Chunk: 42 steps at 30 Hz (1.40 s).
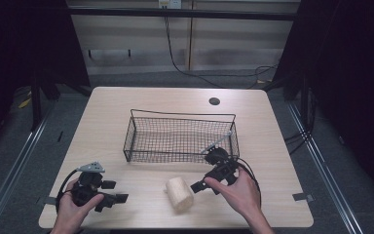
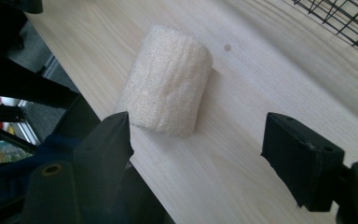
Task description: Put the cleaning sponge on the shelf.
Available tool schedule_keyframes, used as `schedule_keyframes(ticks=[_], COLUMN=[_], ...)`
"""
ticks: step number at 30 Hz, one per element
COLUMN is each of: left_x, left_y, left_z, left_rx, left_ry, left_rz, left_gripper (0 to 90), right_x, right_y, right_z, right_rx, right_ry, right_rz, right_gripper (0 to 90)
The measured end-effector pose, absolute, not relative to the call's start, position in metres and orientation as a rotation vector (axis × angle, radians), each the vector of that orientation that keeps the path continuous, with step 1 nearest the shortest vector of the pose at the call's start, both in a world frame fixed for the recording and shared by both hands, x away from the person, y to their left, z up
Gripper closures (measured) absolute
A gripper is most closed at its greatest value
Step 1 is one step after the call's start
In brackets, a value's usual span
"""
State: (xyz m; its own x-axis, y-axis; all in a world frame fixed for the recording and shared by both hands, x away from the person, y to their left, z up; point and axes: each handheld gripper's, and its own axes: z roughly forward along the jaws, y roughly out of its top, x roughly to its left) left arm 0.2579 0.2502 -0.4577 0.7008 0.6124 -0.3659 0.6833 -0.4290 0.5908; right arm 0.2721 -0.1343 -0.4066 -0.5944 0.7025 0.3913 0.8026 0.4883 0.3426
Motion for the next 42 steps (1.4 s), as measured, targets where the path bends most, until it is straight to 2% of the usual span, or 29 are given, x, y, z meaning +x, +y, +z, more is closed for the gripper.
schedule_keyframes(ticks=[8, 11, 23, 42], left_x=[0.258, 0.258, 0.258, 0.258], left_y=[0.25, 0.25, 0.251, 0.251], left_z=[-0.458, -0.457, -0.457, -0.456], left_rx=[2.161, 2.161, 2.151, 2.157], left_ry=[0.986, 0.986, 0.986, 0.981], left_rz=[-0.123, -0.123, -0.118, -0.12], left_gripper=[20.9, 20.9, 20.8, 20.7], right_x=[0.277, 0.279, 0.286, 0.293], right_y=[-0.118, -0.113, -0.087, -0.055], right_z=[-0.41, -0.41, -0.417, -0.436], right_rx=[-1.276, -1.262, -1.257, -1.23], right_ry=[-2.55, -2.564, -2.592, -2.586], right_rz=[-0.647, -0.626, -0.484, -0.358], right_gripper=[26.1, 30.0, 25.4, 23.8])
